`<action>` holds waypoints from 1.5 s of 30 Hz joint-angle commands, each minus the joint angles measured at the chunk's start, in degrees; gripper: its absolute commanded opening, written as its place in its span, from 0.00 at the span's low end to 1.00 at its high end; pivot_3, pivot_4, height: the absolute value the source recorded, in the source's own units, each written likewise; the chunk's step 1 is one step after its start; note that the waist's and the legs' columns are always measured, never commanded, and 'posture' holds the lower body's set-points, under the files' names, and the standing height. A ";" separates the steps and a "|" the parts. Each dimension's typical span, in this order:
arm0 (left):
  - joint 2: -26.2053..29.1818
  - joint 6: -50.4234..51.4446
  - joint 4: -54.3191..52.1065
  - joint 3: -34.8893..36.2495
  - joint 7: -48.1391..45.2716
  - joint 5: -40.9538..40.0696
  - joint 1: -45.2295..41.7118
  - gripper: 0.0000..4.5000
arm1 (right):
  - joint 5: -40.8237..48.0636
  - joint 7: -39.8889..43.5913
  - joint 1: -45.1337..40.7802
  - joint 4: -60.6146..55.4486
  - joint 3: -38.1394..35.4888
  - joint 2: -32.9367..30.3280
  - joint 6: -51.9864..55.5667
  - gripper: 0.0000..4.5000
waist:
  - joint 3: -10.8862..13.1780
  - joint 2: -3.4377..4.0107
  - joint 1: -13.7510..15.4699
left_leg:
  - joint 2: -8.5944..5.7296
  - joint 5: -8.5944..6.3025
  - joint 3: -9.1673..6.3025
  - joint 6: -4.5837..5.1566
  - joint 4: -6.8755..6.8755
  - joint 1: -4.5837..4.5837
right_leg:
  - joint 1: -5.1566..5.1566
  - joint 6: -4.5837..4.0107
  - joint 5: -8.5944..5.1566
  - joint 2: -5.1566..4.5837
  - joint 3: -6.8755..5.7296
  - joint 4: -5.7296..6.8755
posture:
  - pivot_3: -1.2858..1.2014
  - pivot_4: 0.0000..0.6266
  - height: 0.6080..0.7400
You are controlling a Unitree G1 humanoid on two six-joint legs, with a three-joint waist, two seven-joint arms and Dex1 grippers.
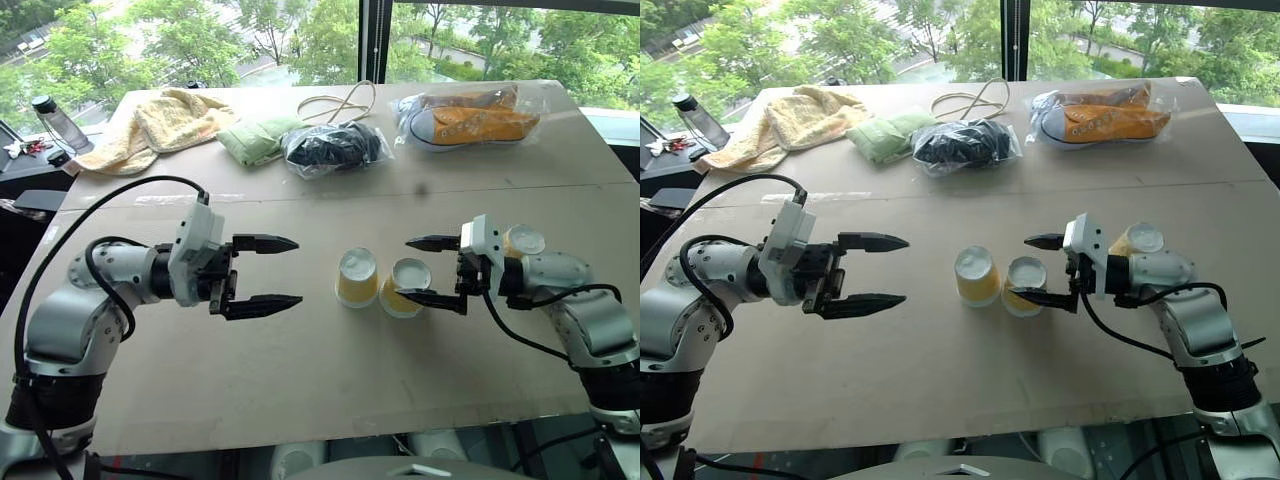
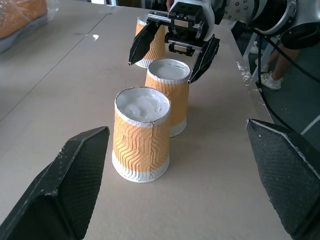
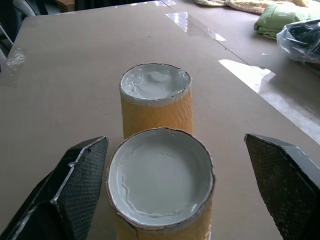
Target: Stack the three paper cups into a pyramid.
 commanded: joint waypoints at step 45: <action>-9.72 -3.97 5.40 -6.32 5.33 5.29 -12.90 1.00 | 4.62 -20.62 14.82 5.74 -24.99 1.95 -3.96 0.98 | -0.03 0.00 0.05 | -0.02 -0.03 -0.09 0.04 0.40 0.10 | 0.32 0.00 0.00 0.05 0.01 0.12 | 0.52 0.24 1.00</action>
